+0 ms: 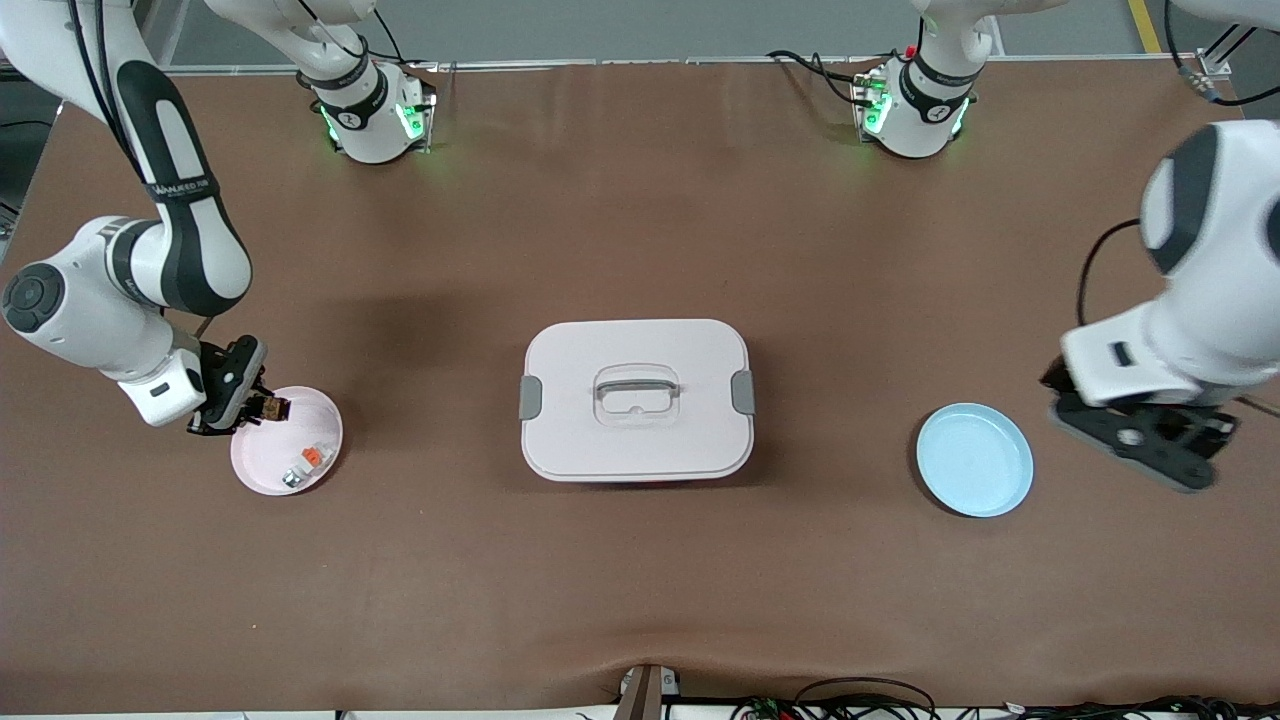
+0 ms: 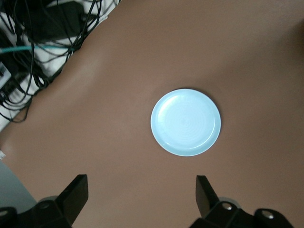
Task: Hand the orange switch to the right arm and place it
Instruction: 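Carry the switch with the right gripper onto the pink plate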
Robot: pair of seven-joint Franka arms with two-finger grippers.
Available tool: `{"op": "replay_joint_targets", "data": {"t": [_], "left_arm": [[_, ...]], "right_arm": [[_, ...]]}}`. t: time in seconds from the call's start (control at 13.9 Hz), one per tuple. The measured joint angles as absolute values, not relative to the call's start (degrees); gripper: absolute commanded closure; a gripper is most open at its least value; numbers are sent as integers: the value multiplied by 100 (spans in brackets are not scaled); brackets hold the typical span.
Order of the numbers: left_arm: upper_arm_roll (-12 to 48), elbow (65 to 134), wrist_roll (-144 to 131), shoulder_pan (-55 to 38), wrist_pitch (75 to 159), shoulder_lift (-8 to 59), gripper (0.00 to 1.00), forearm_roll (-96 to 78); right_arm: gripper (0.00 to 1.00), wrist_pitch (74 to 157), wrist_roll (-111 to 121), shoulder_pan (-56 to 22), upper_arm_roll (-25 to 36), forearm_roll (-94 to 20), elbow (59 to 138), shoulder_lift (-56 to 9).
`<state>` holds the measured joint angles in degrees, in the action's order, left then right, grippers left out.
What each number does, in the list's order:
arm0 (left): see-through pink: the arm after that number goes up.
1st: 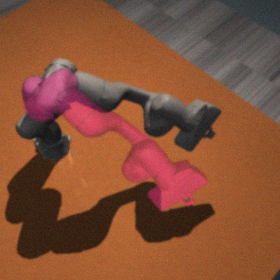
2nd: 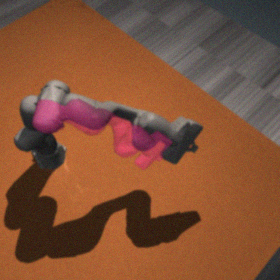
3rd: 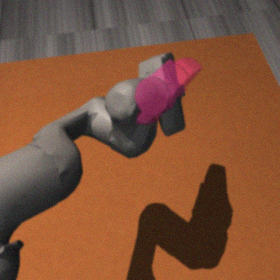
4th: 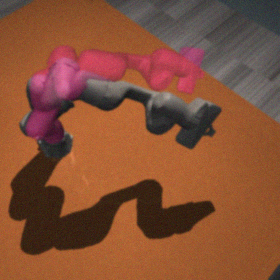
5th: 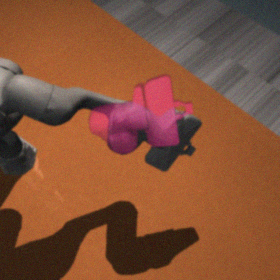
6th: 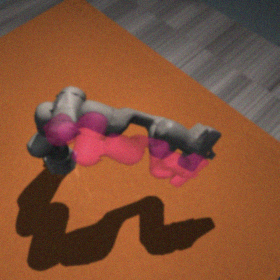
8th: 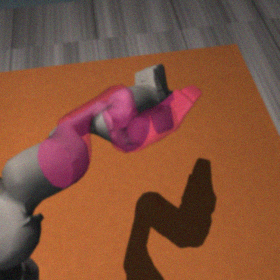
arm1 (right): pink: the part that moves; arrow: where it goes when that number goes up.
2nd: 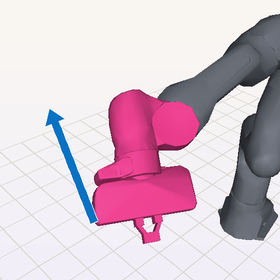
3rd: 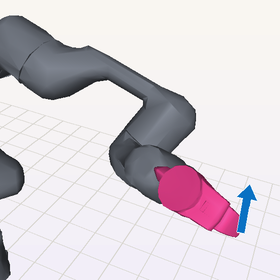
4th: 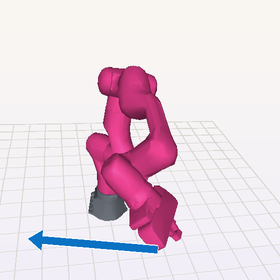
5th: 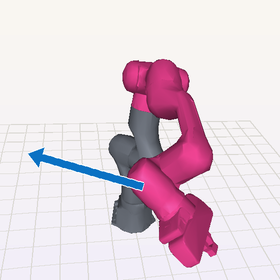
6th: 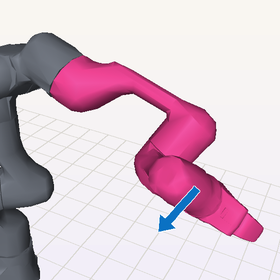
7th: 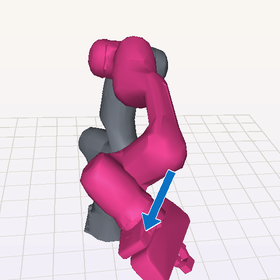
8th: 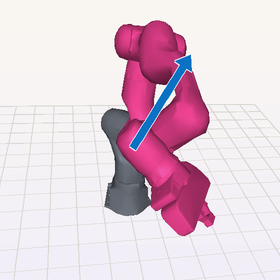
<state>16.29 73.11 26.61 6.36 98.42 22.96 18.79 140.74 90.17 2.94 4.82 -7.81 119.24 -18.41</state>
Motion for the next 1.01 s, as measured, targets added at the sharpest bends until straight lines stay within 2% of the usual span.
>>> {"op": "replay_joint_targets", "data": {"t": [0.36,1.01], "left_arm": [[1645,7288,2049,788,9384,2030,0,1621],[1641,7287,543,1384,8260,1294,0,658]], "right_arm": [[100,15138,9205,414,462,-839,12281,-2267],[100,15763,10020,415,412,-1837,12318,-2790]]}}
